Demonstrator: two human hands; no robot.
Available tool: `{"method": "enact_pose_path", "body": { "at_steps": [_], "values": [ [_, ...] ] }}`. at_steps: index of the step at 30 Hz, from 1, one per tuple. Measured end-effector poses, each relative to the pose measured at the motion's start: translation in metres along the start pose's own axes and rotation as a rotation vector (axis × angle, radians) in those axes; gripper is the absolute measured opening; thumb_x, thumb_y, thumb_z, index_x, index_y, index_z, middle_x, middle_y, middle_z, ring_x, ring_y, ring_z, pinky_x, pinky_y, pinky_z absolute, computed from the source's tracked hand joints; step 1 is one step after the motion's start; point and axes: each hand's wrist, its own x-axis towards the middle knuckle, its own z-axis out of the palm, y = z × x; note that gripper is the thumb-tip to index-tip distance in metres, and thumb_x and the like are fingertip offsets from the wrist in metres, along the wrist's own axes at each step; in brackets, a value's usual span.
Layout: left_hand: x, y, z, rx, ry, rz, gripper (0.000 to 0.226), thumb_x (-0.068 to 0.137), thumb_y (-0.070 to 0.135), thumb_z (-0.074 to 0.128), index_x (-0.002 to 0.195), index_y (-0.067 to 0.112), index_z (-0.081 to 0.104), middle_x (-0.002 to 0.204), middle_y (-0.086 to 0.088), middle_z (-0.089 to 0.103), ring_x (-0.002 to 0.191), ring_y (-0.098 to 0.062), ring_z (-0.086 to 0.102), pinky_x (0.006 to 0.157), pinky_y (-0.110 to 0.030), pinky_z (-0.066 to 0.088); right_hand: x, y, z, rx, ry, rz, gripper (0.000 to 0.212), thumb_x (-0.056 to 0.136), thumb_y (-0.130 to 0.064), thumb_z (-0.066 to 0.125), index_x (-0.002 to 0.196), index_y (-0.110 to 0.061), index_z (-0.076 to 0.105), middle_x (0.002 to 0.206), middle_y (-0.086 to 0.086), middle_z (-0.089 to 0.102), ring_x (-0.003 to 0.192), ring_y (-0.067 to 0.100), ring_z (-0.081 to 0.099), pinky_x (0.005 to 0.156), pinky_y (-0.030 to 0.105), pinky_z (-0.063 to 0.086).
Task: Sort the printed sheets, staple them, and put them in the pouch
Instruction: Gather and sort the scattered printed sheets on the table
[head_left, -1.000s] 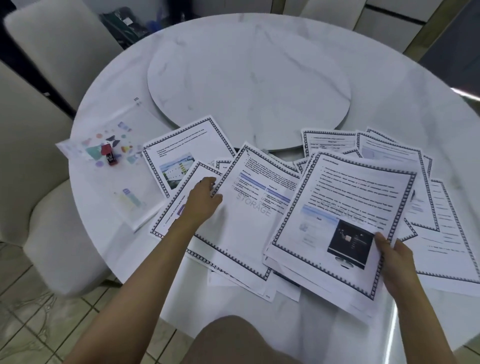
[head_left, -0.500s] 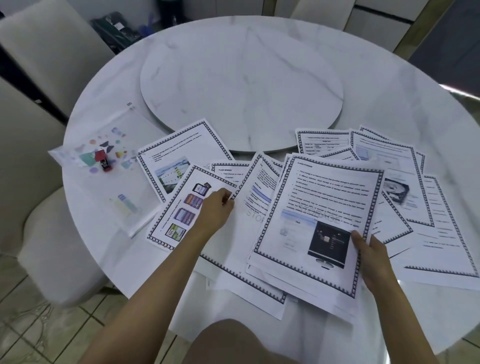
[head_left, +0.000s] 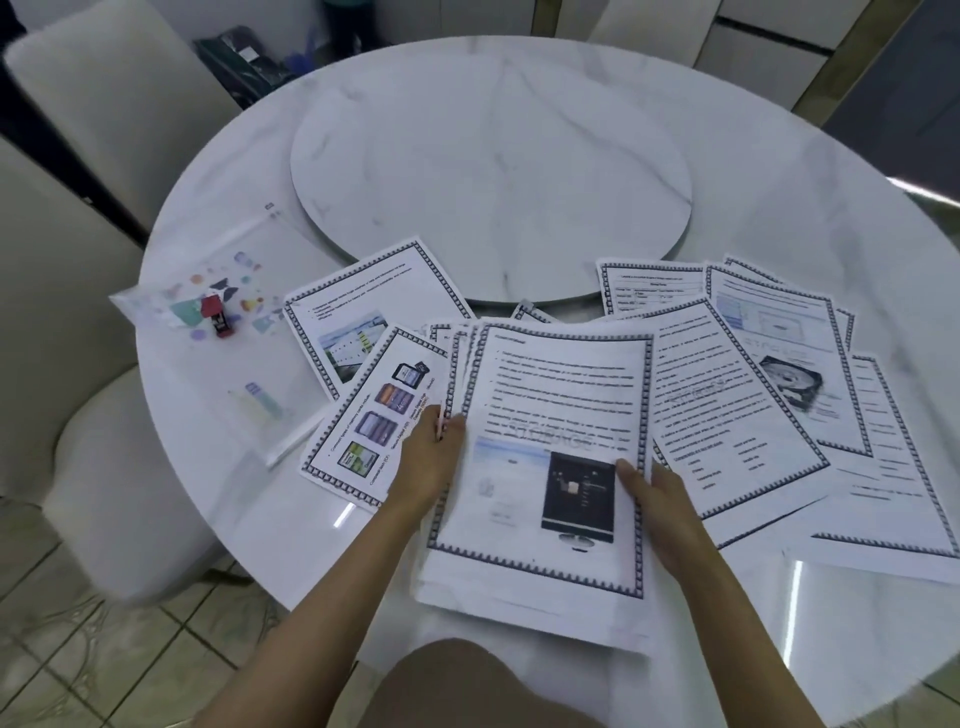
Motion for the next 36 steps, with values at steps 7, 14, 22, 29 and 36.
{"method": "enact_pose_path", "body": {
  "at_steps": [7,14,22,29,36],
  "values": [
    [-0.013,0.014,-0.008,0.090,-0.002,0.112,0.048,0.099,0.016,0.038,0.144,0.006,0.023,0.149,-0.007,0.032,0.133,-0.015,0.031,0.086,-0.003,0.017,-0.001,-0.005,0.016,-0.042,-0.032,-0.048,0.014,0.093,-0.025,0.050,0.104,-0.021,0.058,0.093,-0.005,0.067,0.078,0.002,0.066,0.068,0.016,0.054],
    [-0.026,0.055,-0.022,0.089,-0.035,0.385,0.037,0.098,0.016,0.040,0.135,0.010,0.038,0.106,0.032,0.042,0.086,0.028,0.045,0.078,0.003,0.040,0.001,-0.011,0.012,-0.014,0.003,-0.061,0.022,0.094,-0.029,0.048,0.112,-0.019,0.058,0.104,-0.003,0.066,0.090,0.008,0.063,0.064,0.010,0.048],
    [-0.021,0.064,-0.039,0.146,-0.006,0.457,0.038,0.097,0.032,0.042,0.130,0.014,0.044,0.120,0.005,0.061,0.108,-0.004,0.057,0.093,-0.027,0.046,0.006,-0.023,0.020,0.182,-0.123,-0.065,0.024,0.093,-0.030,0.048,0.113,-0.023,0.059,0.108,-0.006,0.069,0.098,0.010,0.066,0.080,0.025,0.052],
    [-0.006,0.034,-0.051,0.043,0.031,0.183,0.017,0.096,0.022,0.046,0.110,0.017,0.054,0.095,-0.007,0.067,0.079,-0.020,0.065,0.066,-0.036,0.056,0.008,-0.026,0.007,0.033,0.026,-0.131,0.019,0.093,-0.023,0.051,0.109,-0.018,0.059,0.091,-0.003,0.070,0.071,0.008,0.070,0.056,0.017,0.054],
    [0.004,-0.005,-0.084,0.075,0.176,0.026,0.013,0.091,0.014,0.055,0.101,0.019,0.061,0.098,-0.011,0.069,0.083,-0.024,0.065,0.079,-0.038,0.055,0.002,-0.009,-0.040,-0.150,0.201,-0.119,0.026,0.093,-0.029,0.050,0.109,-0.012,0.061,0.097,0.012,0.069,0.087,0.029,0.067,0.082,0.047,0.054]
  ]
}}
